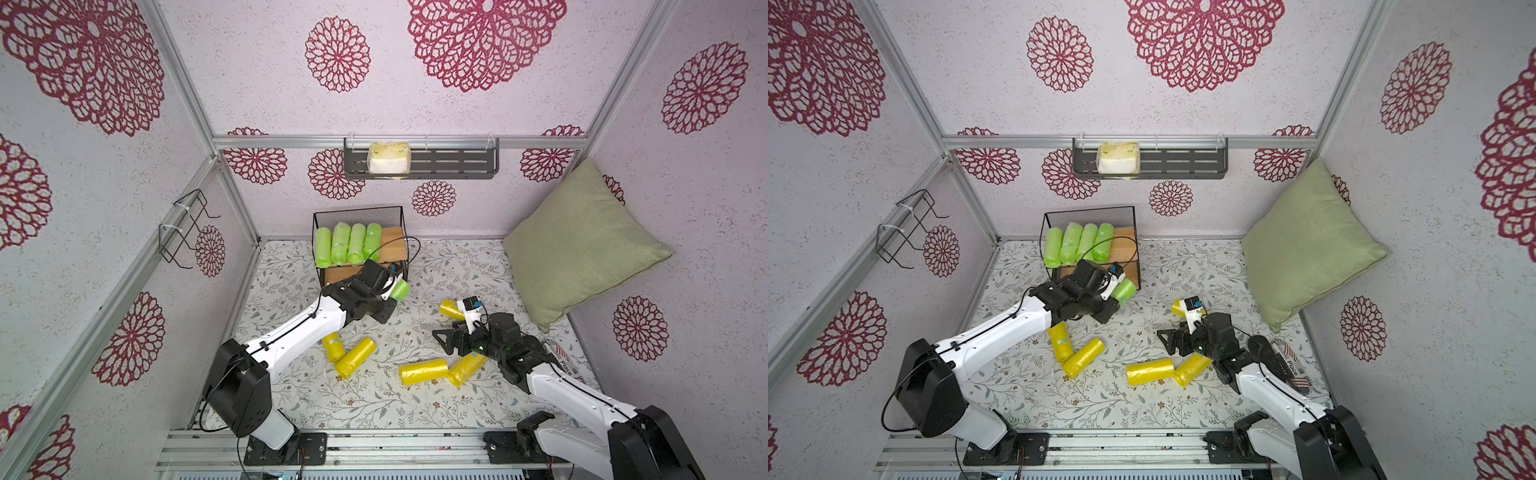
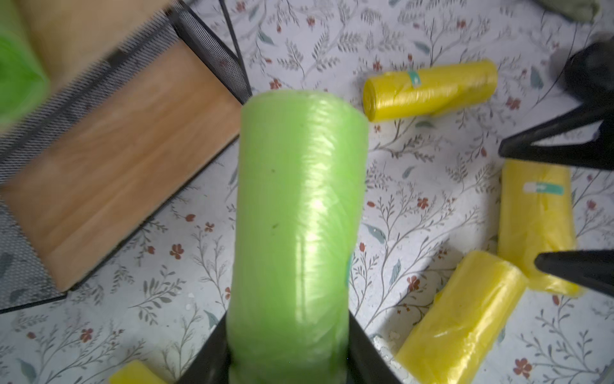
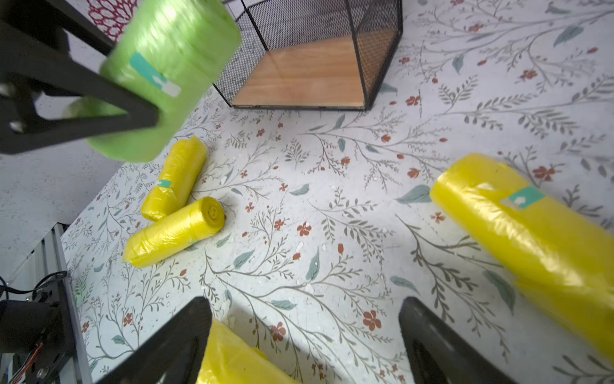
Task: Sort the rolls of trash bags by color and place them on the shelf
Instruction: Pick up the roll of trash bags from the center of the board, then place the roll of trash bags on the shelf.
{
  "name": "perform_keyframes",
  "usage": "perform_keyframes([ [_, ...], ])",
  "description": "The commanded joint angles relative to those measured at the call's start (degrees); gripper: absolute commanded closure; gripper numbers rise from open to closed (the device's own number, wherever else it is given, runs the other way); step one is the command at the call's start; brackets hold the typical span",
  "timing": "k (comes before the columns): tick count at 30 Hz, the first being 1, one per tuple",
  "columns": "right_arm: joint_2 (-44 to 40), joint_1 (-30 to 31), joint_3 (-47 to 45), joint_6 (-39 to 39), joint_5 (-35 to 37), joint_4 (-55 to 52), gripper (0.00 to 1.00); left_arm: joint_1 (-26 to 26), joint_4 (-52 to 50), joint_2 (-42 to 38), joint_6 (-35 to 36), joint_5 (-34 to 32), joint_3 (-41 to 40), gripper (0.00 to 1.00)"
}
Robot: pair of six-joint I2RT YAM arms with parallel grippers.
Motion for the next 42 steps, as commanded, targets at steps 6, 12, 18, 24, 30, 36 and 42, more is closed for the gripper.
perform_keyframes([
  [6,1.8,0.1,2.7,-0.8,0.1,2.2,0.07,4.0,-2.4,0.3,-11.7,-7.2,14.2,0.59],
  [12,2.5,0.1,3.6,-0.8,-0.5,2.5,0.07,5.2,-4.9,9.3,-15.5,-6.8,27.9,0.6],
  [18,1.9,0.1,3.6,-1.2,-0.1,2.2,0.07,6.2,-6.5,18.4,-18.0,-6.9,38.9,0.59],
  [24,1.6,0.1,3.3,-1.4,0.2,2.2,0.07,7.2,-5.8,26.1,-20.0,-8.3,44.9,0.59],
  [30,2.2,0.1,3.2,-1.5,0.0,2.7,0.07,7.8,-4.9,31.5,-22.0,-7.9,49.0,0.61],
  [36,2.1,0.1,3.1,-1.8,0.1,2.4,0.07,7.9,-5.6,35.7,-22.4,-9.1,52.4,0.58],
  [42,2.0,0.1,2.7,-1.9,0.4,2.5,0.07,7.9,-5.9,38.0,-21.9,-10.0,54.5,0.53],
])
